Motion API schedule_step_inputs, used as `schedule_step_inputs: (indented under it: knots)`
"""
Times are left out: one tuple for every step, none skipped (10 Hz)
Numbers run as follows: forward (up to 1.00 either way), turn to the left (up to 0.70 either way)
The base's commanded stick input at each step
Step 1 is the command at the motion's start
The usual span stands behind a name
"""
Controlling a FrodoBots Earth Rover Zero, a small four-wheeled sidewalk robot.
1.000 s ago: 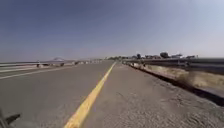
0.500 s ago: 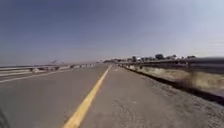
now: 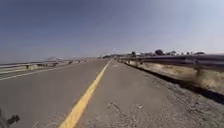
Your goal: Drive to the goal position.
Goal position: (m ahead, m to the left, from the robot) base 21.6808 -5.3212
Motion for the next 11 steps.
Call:
schedule_step_inputs:
  knots:
    - [0.50, 0.00]
    - [0.50, 0.00]
    - [0.50, 0.00]
    - [0.50, 0.00]
    - [0.50, 0.00]
    - [0.50, 0.00]
    - [0.50, 0.00]
    - [0.50, 0.00]
    - [0.50, 0.00]
    - [0.50, 0.00]
    - [0.50, 0.00]
